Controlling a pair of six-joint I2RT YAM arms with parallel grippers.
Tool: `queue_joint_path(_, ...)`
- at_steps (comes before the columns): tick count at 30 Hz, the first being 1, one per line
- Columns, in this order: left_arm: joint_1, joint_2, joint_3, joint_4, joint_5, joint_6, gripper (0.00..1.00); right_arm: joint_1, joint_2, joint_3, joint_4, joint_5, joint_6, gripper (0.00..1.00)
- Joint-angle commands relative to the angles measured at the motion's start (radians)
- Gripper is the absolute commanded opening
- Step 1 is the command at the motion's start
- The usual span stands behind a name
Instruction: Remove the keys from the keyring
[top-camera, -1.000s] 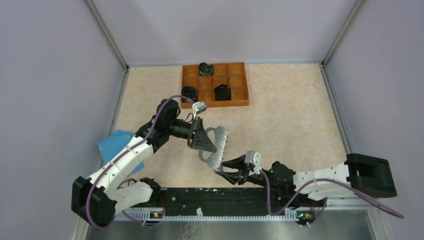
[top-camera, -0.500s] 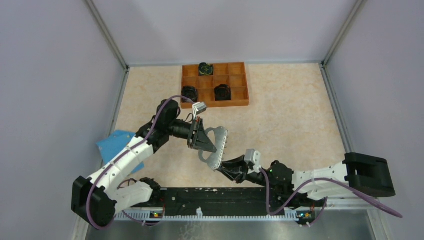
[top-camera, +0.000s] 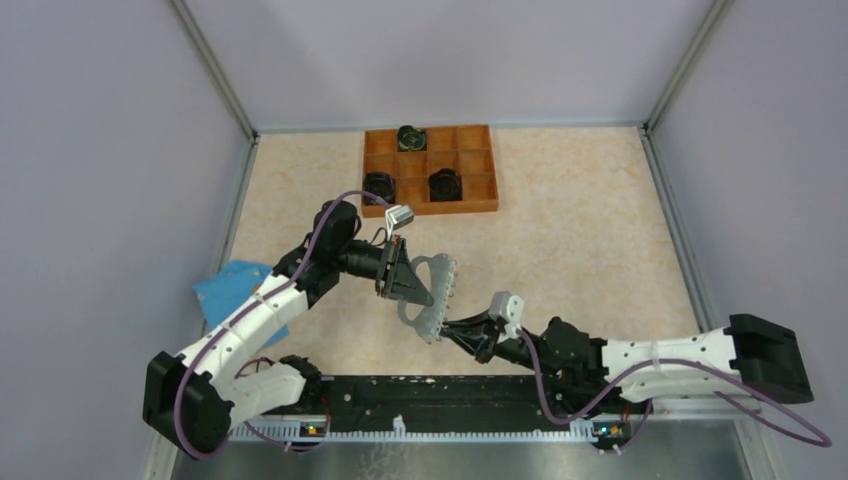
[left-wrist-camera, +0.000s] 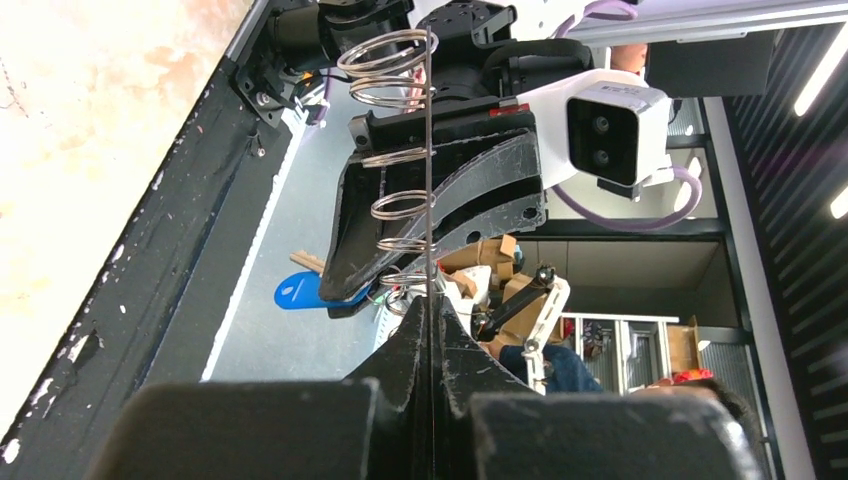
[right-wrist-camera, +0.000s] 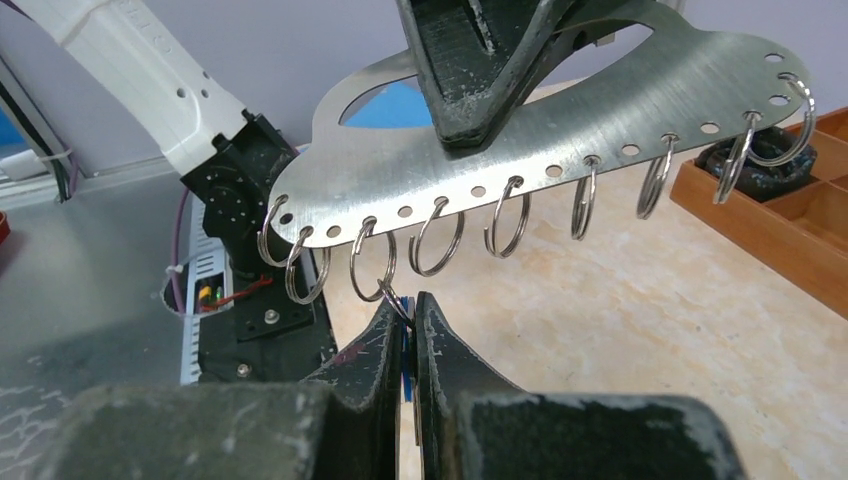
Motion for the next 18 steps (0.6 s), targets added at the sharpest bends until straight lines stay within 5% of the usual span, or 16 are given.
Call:
queue_joint_path(1,0.002,-0.021,-0.005,0.042,0.021,0.028,0.0,0.016,-0.067,0.075,-0.186,0.028,-0.001,0.0)
queue_joint_path(18,0.003,-0.176,-0.16,0.043,-0.275,0.15,0.0,0.057,-0.004,0.354,-0.767,0.332,-0.011,0.0)
